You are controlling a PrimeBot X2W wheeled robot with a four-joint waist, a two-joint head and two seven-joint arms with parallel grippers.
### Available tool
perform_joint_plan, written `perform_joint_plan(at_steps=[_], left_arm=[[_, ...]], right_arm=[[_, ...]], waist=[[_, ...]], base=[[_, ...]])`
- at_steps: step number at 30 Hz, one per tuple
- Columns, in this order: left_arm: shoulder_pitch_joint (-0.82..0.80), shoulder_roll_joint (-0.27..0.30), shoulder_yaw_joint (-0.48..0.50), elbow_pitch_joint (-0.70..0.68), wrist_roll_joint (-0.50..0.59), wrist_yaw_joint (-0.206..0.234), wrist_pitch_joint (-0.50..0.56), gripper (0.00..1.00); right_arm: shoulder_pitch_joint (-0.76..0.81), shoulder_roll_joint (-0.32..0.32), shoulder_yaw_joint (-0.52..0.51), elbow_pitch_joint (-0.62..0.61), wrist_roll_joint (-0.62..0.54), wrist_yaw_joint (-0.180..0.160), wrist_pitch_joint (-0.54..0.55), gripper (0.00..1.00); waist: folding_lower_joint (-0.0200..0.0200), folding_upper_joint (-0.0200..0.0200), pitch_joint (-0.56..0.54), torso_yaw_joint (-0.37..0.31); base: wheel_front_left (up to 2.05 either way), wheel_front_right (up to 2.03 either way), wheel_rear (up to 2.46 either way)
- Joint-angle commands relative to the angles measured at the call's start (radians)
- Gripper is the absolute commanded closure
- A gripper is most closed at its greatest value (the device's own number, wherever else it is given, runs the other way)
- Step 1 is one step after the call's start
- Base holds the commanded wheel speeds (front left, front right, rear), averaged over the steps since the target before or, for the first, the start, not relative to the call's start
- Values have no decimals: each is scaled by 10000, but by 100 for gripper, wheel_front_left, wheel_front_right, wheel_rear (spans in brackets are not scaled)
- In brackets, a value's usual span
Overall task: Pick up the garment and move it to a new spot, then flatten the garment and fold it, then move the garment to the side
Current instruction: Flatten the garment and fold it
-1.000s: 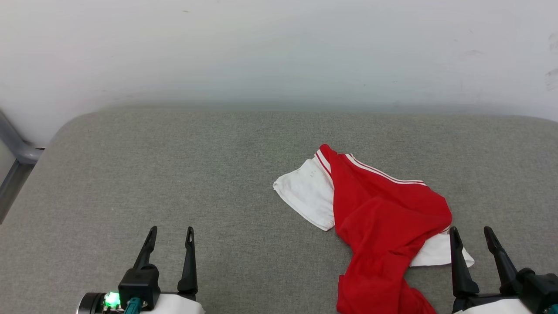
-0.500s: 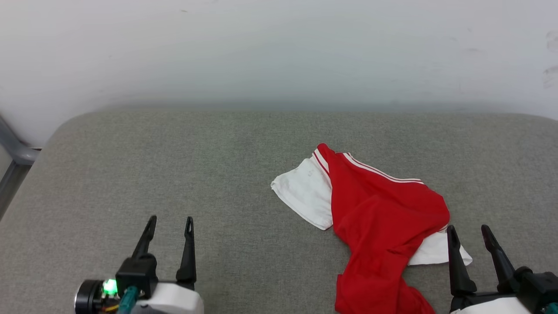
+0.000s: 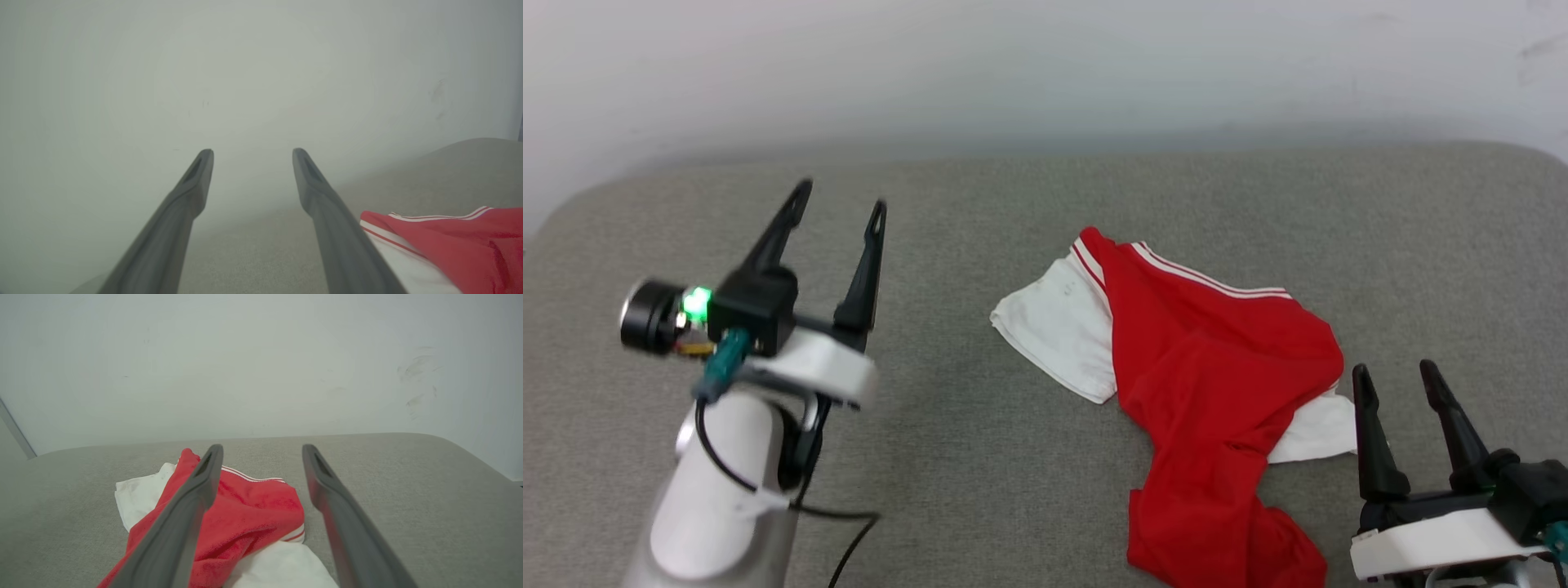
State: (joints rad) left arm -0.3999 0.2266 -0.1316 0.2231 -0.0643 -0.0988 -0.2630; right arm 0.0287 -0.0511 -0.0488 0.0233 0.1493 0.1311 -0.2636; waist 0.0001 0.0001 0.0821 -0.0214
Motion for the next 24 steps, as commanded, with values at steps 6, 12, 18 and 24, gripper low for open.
perform_joint_plan(at_steps=[6, 12, 18, 24], left_arm=[[-2178, 276, -795, 1179, -245, -255, 241, 0], [-3890, 551, -2654, 2214, -1344, -299, 1587, 0], [-5242, 1296, -5202, 2956, -3611, -297, 4464, 0], [-6169, 2127, -7337, 3071, -6077, -298, 7362, 0]], right_arm=[[-512, 16, 19, -172, -57, -7, -17, 0], [-785, 17, 2, -234, -49, -7, -17, 0], [-1002, 16, 36, -258, 19, -7, -17, 0], [-1178, 17, 27, -300, 107, -7, -17, 0]], waist=[[-1, -1, 861, -433], [-1, -1, 1287, -592], [-1, -1, 1628, -836], [-1, -1, 2026, -1108]], base=[[0, 0, 0], [0, 0, 0], [0, 0, 0], [0, 0, 0]])
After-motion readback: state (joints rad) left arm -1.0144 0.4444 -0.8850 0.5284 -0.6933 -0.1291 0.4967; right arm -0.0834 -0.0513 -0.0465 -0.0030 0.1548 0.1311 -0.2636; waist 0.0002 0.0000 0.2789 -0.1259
